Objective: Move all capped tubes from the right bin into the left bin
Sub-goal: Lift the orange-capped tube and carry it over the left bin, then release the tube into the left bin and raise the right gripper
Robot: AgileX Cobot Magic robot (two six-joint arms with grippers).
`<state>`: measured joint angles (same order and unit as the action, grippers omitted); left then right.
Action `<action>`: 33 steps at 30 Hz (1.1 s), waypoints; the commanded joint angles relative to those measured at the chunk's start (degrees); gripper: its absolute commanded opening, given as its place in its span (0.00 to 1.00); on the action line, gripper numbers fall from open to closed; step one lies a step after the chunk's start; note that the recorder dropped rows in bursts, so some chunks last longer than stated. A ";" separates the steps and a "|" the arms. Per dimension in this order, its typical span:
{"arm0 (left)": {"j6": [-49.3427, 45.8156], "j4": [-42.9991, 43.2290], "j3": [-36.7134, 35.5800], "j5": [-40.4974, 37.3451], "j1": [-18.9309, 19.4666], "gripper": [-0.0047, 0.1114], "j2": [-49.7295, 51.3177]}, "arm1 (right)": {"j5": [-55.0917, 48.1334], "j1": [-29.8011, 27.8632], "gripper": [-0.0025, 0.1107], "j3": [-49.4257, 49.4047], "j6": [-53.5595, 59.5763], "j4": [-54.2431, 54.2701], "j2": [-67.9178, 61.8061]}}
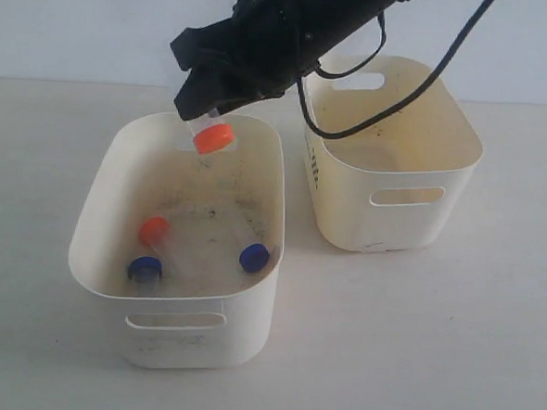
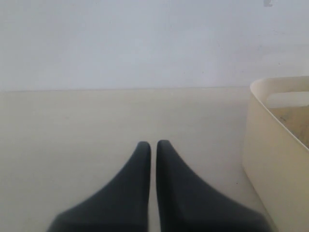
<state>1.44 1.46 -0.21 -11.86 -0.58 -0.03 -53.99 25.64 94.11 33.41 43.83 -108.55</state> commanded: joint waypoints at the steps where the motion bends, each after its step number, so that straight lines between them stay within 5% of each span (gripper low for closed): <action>1: 0.54 -0.36 0.21 0.26 0.02 0.08 0.03 | 0.83 0.34 0.03 -0.92 -5.22 0.20 -1.33; 2: 0.54 -0.36 0.21 0.26 0.02 0.08 0.03 | 0.56 0.34 0.04 -1.06 -5.63 0.08 -1.88; 4: 0.54 -0.36 0.21 0.26 0.02 0.08 0.03 | -1.17 0.34 0.25 -1.48 -8.20 0.57 -3.50; 6: 0.54 -0.36 0.21 0.26 0.02 0.08 0.03 | -2.19 0.62 0.59 -1.48 -9.25 0.79 -3.97; 8: 0.54 -0.36 0.21 0.26 0.02 0.08 0.03 | -2.28 1.49 0.69 -1.48 -9.25 0.79 -3.97; 15: 0.54 -0.36 0.21 0.26 0.02 0.08 0.03 | -3.74 2.33 0.49 -1.48 -9.36 0.86 -3.86; 22: 0.54 -0.36 0.21 0.26 0.02 0.08 0.03 | -7.76 2.33 0.02 -1.48 -9.97 1.08 -0.48; 33: 0.54 -0.36 0.21 0.26 0.02 0.08 0.03 | -10.54 2.33 0.02 -1.48 -10.33 1.23 9.36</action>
<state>1.44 1.46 -0.21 -11.86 -0.58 -0.03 -64.07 27.95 92.57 23.26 44.89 -100.34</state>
